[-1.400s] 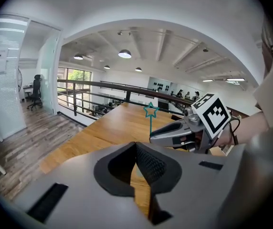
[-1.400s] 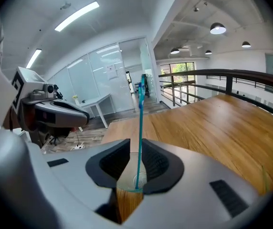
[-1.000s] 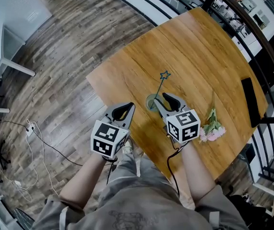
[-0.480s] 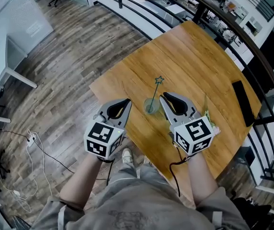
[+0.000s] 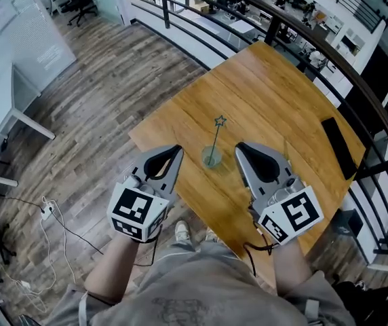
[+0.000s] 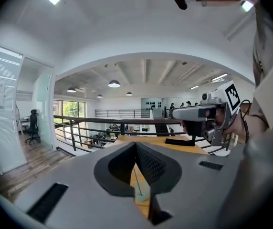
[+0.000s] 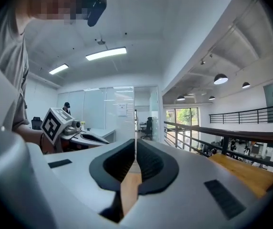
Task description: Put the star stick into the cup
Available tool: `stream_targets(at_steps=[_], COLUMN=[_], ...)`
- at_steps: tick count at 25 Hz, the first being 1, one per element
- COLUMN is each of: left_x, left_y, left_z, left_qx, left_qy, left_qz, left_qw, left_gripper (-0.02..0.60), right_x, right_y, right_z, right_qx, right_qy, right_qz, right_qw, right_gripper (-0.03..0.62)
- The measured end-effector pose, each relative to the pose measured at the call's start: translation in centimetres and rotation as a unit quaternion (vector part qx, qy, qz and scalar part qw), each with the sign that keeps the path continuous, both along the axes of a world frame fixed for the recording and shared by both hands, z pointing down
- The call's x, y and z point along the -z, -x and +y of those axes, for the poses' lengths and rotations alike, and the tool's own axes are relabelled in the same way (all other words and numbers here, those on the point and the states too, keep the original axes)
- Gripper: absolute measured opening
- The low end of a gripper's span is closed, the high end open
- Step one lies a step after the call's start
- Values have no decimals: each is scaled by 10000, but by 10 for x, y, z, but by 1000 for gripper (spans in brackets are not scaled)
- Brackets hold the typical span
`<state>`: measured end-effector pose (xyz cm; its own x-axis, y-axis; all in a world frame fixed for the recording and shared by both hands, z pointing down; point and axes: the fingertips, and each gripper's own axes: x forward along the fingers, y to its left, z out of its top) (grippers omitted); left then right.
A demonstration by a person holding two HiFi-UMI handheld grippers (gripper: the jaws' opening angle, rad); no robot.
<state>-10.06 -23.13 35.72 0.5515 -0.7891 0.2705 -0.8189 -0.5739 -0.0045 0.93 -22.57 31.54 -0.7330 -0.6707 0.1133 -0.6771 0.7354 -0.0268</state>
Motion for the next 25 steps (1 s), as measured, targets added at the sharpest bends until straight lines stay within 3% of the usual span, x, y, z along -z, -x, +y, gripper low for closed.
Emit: stream_targets(at_steps=[8, 12, 25], left_x=[15, 20, 15], left_y=[1, 2, 6], left_z=[16, 22, 37], left_qx=[16, 74, 110], left_qy=[-52, -179, -71], left_qz=[191, 115, 87], left_qw=[9998, 9997, 9999], left_gripper=[17, 17, 17], right_x=[10, 9, 15], right_y=[-2, 0, 5], right_z=[33, 47, 63], right_qx=[76, 174, 323], right_qy=[128, 198, 143], right_qz=[-293, -265, -115], right_qw=[9995, 9993, 9993], right_gripper=[35, 35, 35])
